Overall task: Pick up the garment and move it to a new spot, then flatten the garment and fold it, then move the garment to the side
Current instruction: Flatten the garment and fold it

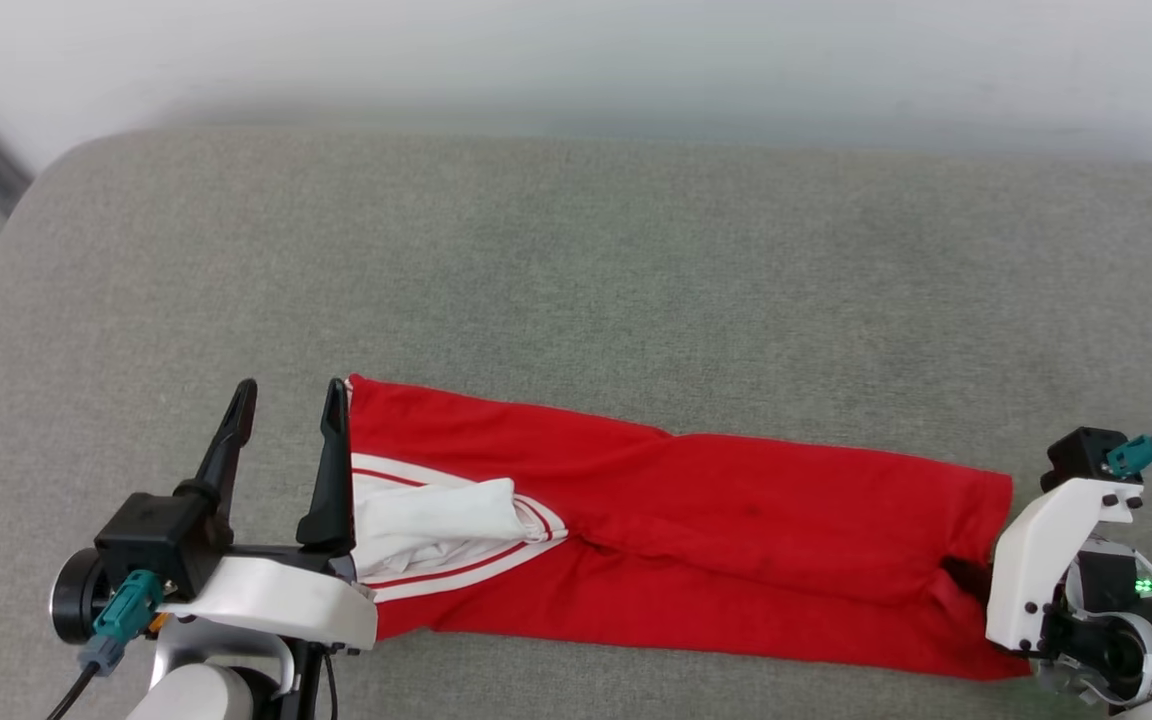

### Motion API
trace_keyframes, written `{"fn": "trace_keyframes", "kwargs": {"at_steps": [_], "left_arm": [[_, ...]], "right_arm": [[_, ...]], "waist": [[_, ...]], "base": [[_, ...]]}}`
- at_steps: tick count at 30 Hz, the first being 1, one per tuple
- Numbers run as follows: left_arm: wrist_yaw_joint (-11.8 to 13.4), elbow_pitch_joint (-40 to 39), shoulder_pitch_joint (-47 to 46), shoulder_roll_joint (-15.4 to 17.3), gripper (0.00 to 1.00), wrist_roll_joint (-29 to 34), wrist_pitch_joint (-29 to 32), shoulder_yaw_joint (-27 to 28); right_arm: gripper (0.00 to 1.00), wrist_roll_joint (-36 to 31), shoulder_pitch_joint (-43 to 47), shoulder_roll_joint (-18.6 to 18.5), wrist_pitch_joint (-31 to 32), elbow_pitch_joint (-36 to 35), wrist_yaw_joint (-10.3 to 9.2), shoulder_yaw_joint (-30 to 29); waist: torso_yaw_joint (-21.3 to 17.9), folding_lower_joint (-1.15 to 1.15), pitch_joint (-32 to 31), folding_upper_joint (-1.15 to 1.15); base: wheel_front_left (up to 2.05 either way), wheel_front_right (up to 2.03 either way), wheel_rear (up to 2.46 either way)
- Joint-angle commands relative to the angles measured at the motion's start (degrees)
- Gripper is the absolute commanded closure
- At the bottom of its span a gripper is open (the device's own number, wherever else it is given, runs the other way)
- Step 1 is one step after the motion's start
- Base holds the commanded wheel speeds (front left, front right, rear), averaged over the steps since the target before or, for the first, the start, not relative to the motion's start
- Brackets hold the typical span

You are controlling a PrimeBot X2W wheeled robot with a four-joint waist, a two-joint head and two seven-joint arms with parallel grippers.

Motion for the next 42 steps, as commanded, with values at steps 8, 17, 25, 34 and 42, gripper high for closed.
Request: {"fn": "trace_keyframes", "kwargs": {"at_steps": [8, 17, 25, 34, 42], "left_arm": [[1.9, -1.1, 2.4, 1.0, 0.00, 0.1, 0.8, 0.4], [3.5, -2.2, 4.1, 1.6, 0.00, 0.5, 1.1, 0.3], [3.5, -2.6, 4.5, 1.9, 0.00, 0.5, 1.6, -0.2], [3.1, -2.7, 3.5, 2.4, 0.00, 0.8, 2.9, -1.3], [2.1, -2.7, 1.3, 1.8, 0.00, 1.2, 4.0, -2.9]], "right_arm": [[1.00, 0.1, 0.7, -2.5, -0.4, -2.9, -0.02, -1.1], [1.00, -2.8, 3.2, -4.3, 1.4, -5.9, -0.01, -15.4], [1.00, 4.2, 0.4, 4.0, 7.7, -6.3, 0.00, -26.3], [1.00, 32.4, -5.4, 9.2, 17.5, 2.7, 0.00, -25.4], [1.00, 51.0, -7.0, 9.1, 7.8, 8.8, 0.00, -3.2]], "waist": [[-3.4, 0.00, -3.2, 0.00], [-6.0, 0.00, -4.6, 0.00], [-7.2, 0.00, -4.9, 0.00], [-6.1, 0.00, -5.5, 0.00], [-3.5, 0.00, -4.4, 0.00]], "base": [[0.00, 0.00, 0.00], [0.00, 0.00, 0.00], [0.00, 0.00, 0.00], [0.00, 0.00, 0.00], [0.00, 0.00, 0.00]]}}
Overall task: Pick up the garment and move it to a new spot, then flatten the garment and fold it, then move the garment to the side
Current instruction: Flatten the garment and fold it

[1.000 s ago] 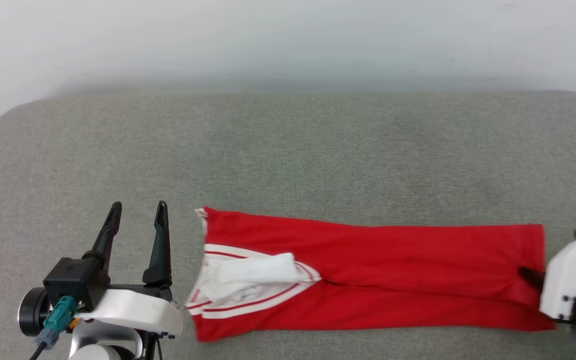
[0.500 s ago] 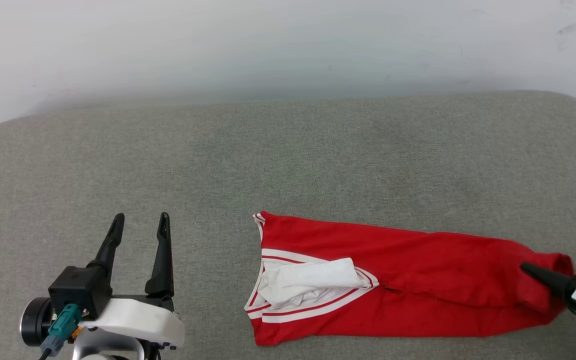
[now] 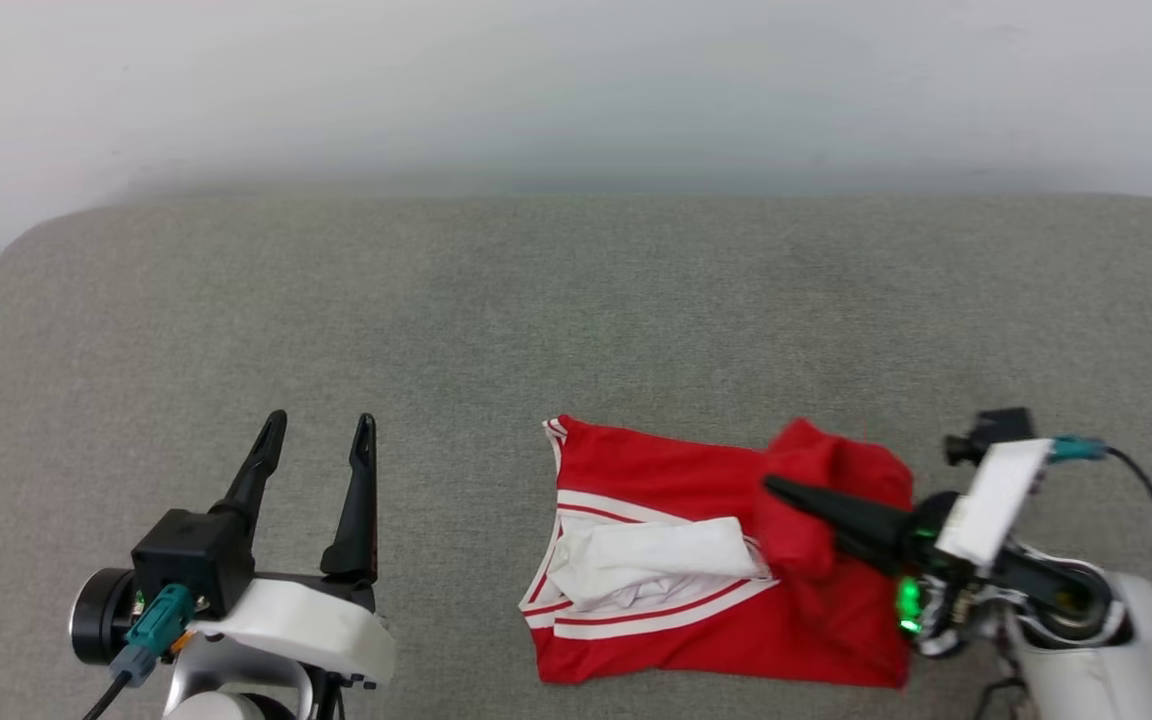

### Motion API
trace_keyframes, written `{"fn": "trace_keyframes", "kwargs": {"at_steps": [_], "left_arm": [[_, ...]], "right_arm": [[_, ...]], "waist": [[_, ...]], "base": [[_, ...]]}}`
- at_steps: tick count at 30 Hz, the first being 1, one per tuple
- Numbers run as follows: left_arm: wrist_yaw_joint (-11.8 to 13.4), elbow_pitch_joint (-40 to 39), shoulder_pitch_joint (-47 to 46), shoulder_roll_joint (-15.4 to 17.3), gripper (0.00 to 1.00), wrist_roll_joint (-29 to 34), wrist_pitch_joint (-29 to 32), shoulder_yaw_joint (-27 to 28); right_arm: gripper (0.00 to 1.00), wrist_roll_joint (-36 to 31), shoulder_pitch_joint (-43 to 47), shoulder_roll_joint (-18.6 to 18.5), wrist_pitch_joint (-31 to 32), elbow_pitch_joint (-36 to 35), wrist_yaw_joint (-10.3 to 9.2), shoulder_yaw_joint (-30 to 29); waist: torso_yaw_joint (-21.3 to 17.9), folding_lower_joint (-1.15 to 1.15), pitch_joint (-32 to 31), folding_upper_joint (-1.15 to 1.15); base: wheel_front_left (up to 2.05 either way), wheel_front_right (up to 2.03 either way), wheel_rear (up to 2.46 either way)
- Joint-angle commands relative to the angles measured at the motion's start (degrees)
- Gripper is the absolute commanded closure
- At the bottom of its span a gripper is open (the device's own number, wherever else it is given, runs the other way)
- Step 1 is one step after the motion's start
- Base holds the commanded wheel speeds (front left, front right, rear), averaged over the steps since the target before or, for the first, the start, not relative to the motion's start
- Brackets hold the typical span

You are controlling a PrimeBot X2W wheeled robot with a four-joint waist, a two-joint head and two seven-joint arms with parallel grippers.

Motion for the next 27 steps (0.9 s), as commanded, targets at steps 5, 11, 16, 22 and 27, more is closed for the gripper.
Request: {"fn": "trace_keyframes", "kwargs": {"at_steps": [5, 11, 16, 22, 27], "left_arm": [[-1.3, 0.9, -2.5, -1.2, 0.00, 0.3, 0.3, -1.3], [-2.0, 2.4, -3.4, -2.0, 0.00, -0.2, -0.3, -1.8], [-2.4, 3.4, -3.4, -2.2, 0.00, -0.6, -1.0, -1.6], [-2.4, 4.2, -3.3, -2.3, 0.00, -0.9, -1.6, -1.5], [-2.4, 4.8, -2.7, -2.2, 0.00, -1.1, -1.9, -1.4]], "right_arm": [[1.00, 7.4, -2.8, 0.2, -10.3, 2.2, 0.00, 17.6], [0.61, 5.2, -5.2, 0.2, -22.0, 5.0, 0.01, 27.9], [0.00, 4.2, -7.2, 0.2, -26.4, 5.9, 0.01, 32.8], [0.00, 1.7, -8.7, -0.8, -29.0, 3.7, 0.01, 35.3], [0.00, -4.1, -10.0, -4.0, -33.0, -2.1, 0.01, 39.0]], "waist": [[2.9, 0.00, 1.5, 0.00], [5.1, 0.00, 2.2, 0.00], [5.5, 0.00, 2.5, 0.00], [4.9, 0.00, 2.4, 0.00], [3.8, 0.00, 2.0, 0.00]], "base": [[0.00, 0.00, 0.00], [0.00, 0.00, 0.00], [0.00, 0.00, 0.00], [0.00, 0.00, 0.00], [0.00, 0.00, 0.00]]}}
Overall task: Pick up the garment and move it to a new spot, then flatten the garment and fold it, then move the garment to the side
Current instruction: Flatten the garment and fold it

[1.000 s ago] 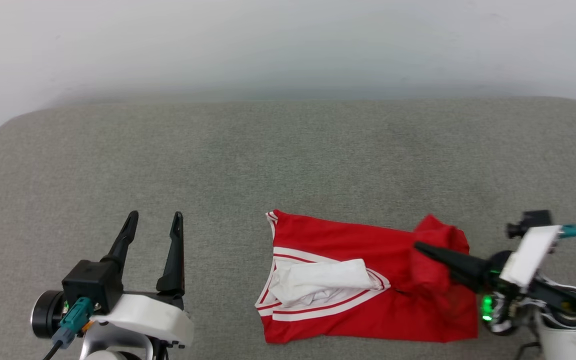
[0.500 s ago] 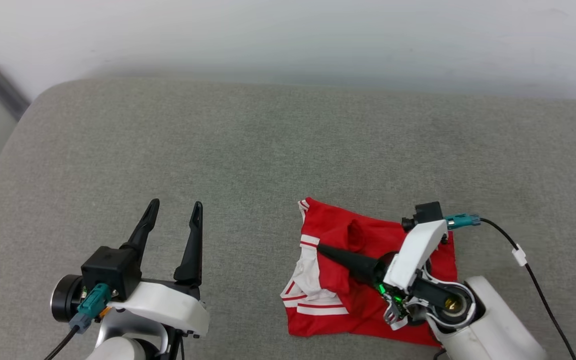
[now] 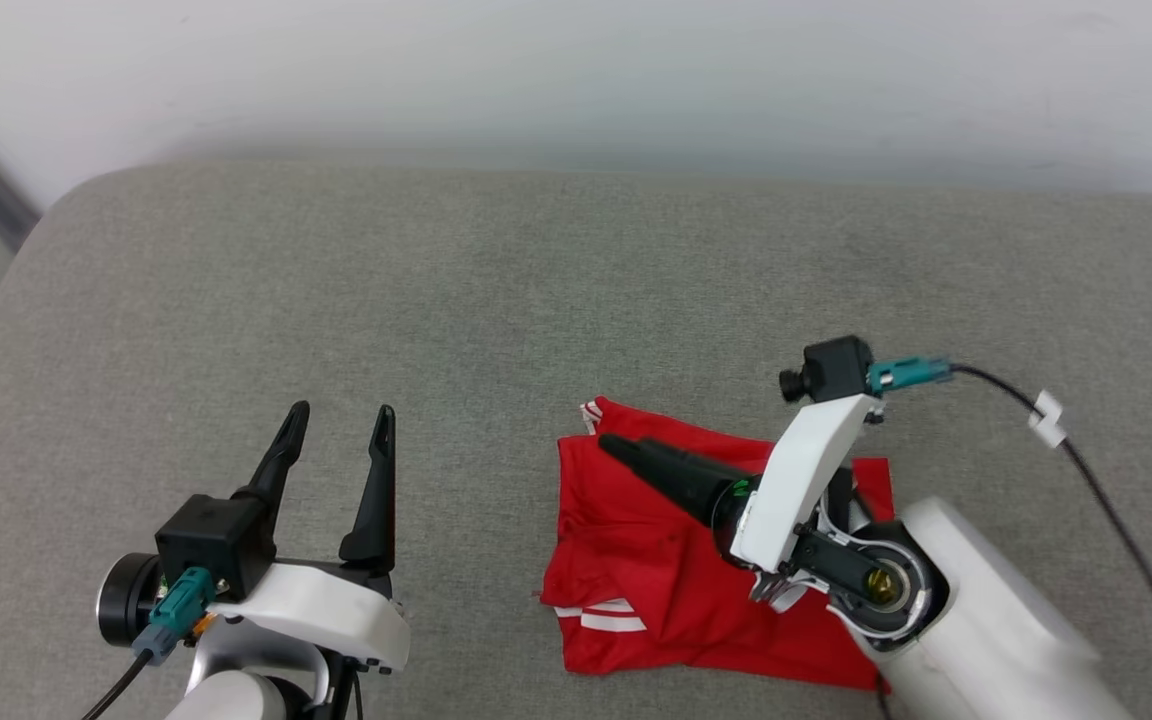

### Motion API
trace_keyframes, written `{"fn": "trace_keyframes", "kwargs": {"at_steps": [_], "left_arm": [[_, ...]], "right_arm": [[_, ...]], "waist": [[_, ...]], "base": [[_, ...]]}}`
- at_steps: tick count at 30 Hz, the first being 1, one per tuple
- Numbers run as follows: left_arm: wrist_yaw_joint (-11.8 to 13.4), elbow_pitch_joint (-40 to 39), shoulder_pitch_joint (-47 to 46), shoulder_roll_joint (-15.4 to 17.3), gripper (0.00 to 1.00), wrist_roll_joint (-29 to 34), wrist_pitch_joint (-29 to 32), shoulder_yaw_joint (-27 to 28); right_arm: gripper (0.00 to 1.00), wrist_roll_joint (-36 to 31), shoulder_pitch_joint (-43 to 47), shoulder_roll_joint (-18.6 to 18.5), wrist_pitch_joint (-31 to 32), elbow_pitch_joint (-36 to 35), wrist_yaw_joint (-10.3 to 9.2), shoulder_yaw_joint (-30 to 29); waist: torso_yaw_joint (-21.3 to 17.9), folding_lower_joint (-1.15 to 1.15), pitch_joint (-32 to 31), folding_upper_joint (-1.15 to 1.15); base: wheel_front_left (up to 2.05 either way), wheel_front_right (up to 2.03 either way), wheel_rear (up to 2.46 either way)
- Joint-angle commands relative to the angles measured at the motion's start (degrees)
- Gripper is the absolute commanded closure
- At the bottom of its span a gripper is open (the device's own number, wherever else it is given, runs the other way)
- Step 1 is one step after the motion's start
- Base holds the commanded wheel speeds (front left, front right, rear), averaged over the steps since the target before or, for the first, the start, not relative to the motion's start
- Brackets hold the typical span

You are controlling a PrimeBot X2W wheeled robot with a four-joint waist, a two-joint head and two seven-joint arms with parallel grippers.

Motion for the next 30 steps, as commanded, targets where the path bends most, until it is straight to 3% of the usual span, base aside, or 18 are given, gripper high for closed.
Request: {"fn": "trace_keyframes", "kwargs": {"at_steps": [1, 7, 13, 21, 30], "left_arm": [[0.1, 0.2, 0.6, 0.0, 0.00, -0.2, -0.3, 0.2], [0.4, 0.9, 1.2, -0.1, 0.00, -0.8, -0.6, 0.6], [0.8, 1.7, 2.2, 0.1, 0.00, -1.2, -1.4, 1.3], [1.2, 3.2, 3.3, 0.3, 0.00, -1.5, -2.7, 2.6], [1.1, 5.0, 5.6, 0.0, 0.00, -1.0, -3.7, 2.6]], "right_arm": [[0.00, -3.0, -1.4, -1.8, -1.9, -1.8, 0.01, 1.2], [0.00, -23.0, -2.1, -9.9, -12.7, -4.2, 0.01, 3.5], [0.00, -42.7, 2.7, -12.8, -18.7, -4.2, 0.00, -7.6], [0.00, -57.3, 14.3, -7.5, -24.2, -16.0, 0.01, -27.2], [0.00, -61.4, 26.6, -1.0, -22.7, -29.6, 0.00, -31.3]], "waist": [[-0.6, 0.00, -0.3, 0.00], [-2.3, 0.00, -1.0, 0.00], [-3.8, 0.00, -1.3, 0.00], [-5.1, 0.00, -2.2, 0.00], [-5.4, 0.00, -5.0, 0.00]], "base": [[0.00, 0.00, 0.00], [0.00, 0.00, 0.00], [0.00, 0.00, 0.00], [0.00, 0.00, 0.00], [0.00, 0.00, 0.00]]}}
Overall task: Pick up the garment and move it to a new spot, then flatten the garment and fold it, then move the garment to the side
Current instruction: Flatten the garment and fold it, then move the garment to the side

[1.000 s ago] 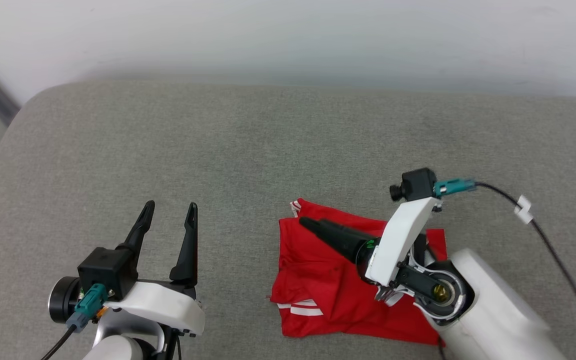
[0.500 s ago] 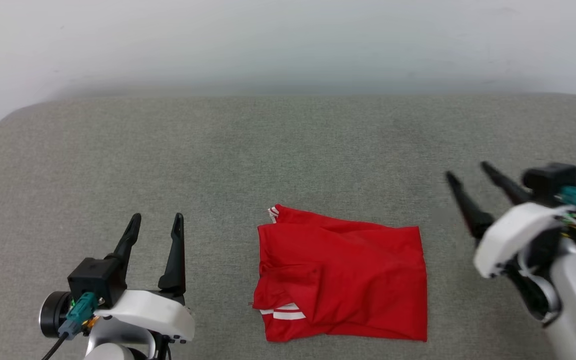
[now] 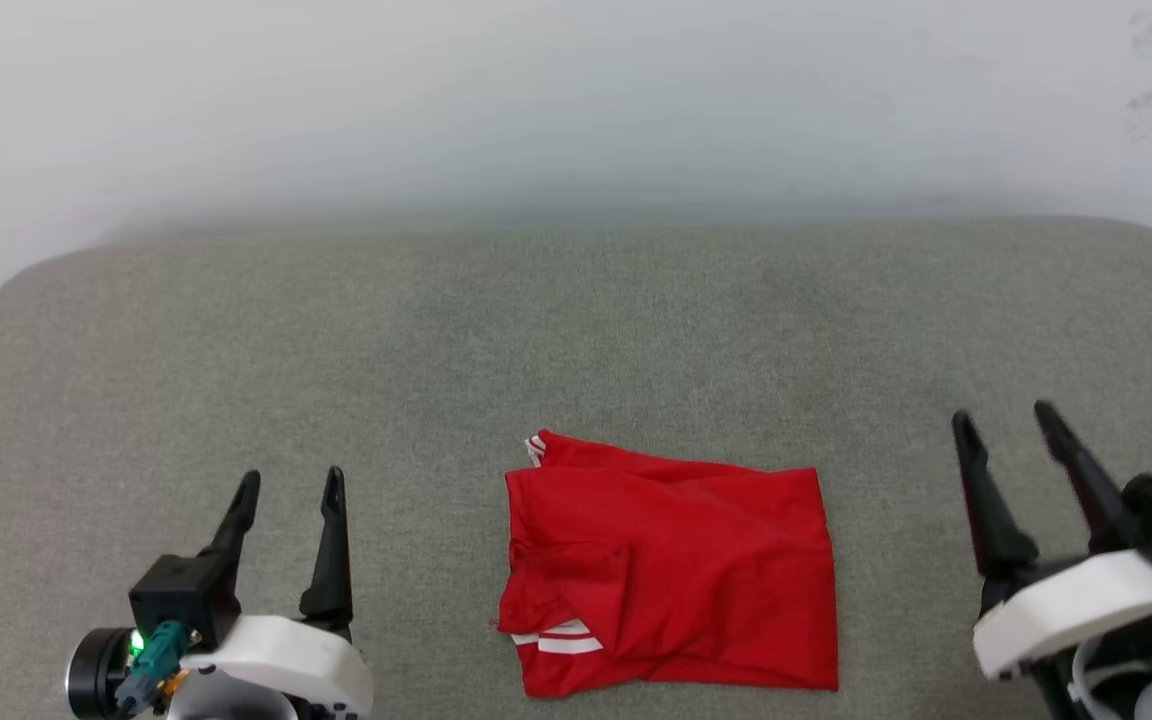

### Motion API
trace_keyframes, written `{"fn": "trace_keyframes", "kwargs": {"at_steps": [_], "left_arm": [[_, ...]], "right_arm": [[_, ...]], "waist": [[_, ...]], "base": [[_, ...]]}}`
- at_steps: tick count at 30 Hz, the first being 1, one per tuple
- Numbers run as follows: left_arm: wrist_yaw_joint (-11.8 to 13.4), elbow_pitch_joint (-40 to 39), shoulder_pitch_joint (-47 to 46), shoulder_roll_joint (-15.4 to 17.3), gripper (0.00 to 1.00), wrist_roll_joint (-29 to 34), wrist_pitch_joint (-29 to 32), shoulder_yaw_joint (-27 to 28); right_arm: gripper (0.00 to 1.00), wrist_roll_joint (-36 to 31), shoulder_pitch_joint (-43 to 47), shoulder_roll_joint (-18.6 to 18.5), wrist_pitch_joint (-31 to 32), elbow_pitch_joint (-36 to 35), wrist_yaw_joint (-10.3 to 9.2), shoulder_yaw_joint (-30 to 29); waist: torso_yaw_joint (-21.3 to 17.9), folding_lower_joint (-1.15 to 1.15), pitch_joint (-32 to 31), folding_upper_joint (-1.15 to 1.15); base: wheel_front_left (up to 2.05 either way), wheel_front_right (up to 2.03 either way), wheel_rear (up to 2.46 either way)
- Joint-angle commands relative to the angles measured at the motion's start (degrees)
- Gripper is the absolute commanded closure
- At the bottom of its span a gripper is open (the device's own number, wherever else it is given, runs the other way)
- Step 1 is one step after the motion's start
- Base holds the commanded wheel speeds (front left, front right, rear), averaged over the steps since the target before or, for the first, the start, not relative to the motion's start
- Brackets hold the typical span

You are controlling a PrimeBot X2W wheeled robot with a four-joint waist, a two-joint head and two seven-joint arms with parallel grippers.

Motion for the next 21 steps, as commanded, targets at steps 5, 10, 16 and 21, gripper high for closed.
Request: {"fn": "trace_keyframes", "kwargs": {"at_steps": [5, 10, 16, 21], "left_arm": [[0.1, 0.9, 2.0, 0.1, 0.00, 0.5, -0.4, -0.7], [-0.5, 1.4, 1.6, 0.0, 0.00, 0.7, 0.2, -1.6], [-0.6, 1.6, 0.7, -0.1, 0.00, 0.8, 0.3, -2.1], [-0.4, 1.4, 0.6, -0.2, 0.00, 0.7, 0.1, -1.9]], "right_arm": [[0.00, -2.2, 6.3, 2.8, 2.3, -4.7, -0.02, 0.0], [0.00, -3.1, 8.5, 3.8, 3.8, -7.1, -0.02, -0.6], [0.00, -3.8, 9.4, 4.4, 5.1, -9.0, -0.02, -1.4], [0.00, -2.7, 9.9, 4.9, 6.7, -9.7, -0.02, -2.7]], "waist": [[-0.2, 0.00, -2.1, 0.00], [0.2, 0.00, -2.7, 0.00], [0.5, 0.00, -2.6, 0.00], [0.5, 0.00, -2.2, 0.00]], "base": [[0.00, 0.00, 0.00], [0.00, 0.00, 0.00], [0.00, 0.00, 0.00], [0.00, 0.00, 0.00]]}}
